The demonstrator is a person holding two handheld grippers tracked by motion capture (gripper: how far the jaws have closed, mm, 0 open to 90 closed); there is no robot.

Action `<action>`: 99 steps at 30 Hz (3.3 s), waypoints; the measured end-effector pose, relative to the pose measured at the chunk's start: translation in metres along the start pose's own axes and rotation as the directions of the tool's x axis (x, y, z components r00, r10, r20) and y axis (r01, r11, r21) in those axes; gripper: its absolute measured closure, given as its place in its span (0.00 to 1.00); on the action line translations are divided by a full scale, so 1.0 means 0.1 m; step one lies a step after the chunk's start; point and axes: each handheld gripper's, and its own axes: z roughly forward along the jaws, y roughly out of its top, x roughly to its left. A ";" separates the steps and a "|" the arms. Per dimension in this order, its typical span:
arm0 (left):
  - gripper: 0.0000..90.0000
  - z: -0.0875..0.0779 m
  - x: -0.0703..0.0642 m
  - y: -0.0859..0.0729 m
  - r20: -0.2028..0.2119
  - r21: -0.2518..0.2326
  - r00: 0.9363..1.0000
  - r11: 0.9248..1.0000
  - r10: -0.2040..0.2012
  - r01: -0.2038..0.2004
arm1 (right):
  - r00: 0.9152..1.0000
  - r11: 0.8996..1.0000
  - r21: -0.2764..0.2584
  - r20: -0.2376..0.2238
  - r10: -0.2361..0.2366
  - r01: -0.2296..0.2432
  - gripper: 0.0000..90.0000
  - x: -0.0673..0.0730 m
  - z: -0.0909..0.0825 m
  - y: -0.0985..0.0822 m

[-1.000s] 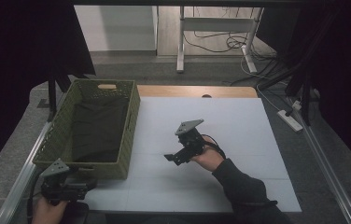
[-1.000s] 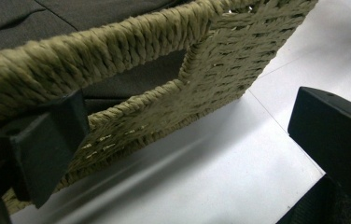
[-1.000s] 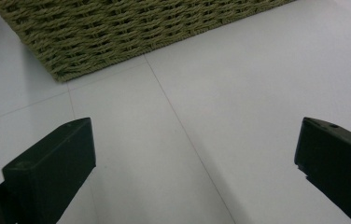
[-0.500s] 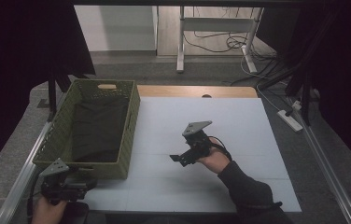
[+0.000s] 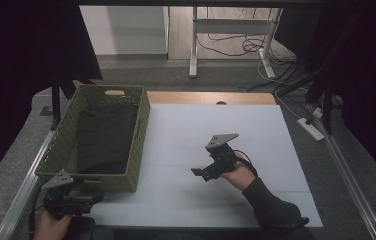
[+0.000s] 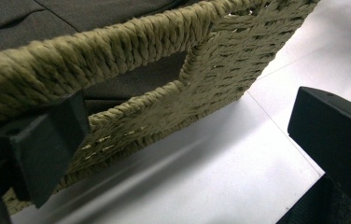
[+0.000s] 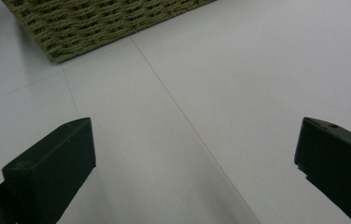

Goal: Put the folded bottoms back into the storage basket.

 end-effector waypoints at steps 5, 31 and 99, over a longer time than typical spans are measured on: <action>0.00 0.00 0.00 0.00 0.003 -0.001 1.000 1.000 -0.002 0.002 | 1.000 1.000 0.000 0.009 0.014 -0.014 0.00 -0.03 -0.05 -0.07; 0.00 0.00 0.02 0.00 0.013 -0.006 1.000 1.000 -0.011 0.011 | 0.992 0.999 0.007 0.113 0.046 -0.047 0.00 -0.16 -0.37 -0.46; 0.00 0.00 0.02 0.00 0.014 -0.007 1.000 1.000 -0.015 0.016 | 0.909 0.954 -0.068 0.289 0.298 -0.291 0.00 -0.05 -1.40 -1.39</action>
